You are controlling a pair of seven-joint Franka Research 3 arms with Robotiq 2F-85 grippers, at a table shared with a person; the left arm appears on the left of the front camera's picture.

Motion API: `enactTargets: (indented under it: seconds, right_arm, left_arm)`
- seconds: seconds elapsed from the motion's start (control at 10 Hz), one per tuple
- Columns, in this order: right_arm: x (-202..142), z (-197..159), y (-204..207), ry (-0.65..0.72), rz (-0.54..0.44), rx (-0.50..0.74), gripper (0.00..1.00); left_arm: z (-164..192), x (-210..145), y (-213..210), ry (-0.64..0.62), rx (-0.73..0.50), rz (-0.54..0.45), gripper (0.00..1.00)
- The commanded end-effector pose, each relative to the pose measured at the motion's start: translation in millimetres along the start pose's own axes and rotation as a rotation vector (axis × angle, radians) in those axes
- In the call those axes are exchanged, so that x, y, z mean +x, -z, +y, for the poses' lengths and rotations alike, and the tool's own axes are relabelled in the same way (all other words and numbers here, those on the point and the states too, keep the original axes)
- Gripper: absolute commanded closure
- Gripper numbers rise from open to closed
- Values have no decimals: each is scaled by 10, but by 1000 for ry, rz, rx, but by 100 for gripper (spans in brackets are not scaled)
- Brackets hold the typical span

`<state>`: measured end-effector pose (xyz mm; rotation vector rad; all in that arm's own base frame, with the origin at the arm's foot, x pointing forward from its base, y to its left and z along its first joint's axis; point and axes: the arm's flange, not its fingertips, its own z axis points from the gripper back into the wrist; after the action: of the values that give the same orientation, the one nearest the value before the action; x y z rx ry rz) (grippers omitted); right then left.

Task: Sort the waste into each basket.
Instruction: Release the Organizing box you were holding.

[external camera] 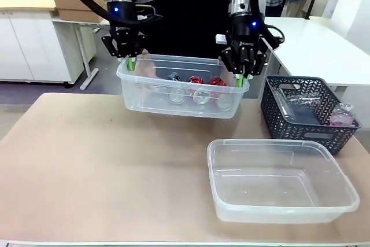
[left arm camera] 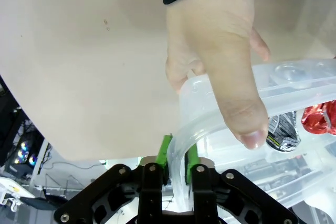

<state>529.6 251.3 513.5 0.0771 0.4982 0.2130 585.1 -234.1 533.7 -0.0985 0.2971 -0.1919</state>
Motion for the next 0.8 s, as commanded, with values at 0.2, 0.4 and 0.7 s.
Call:
enactTargets:
  seconds: [0.2, 0.4, 0.7]
  right_arm:
    - [-420, -174, 2, 7, -283, 107, 0]
    - [-502, -270, -15, 5, -417, 203, 10]
    - [-529, -389, -33, 17, -563, 283, 0]
  left_arm:
    - [-101, -57, -49, 24, 5, -115, 0]
    - [-71, -165, -79, 35, -34, -208, 0]
    - [-51, -332, -107, 169, -71, -324, 0]
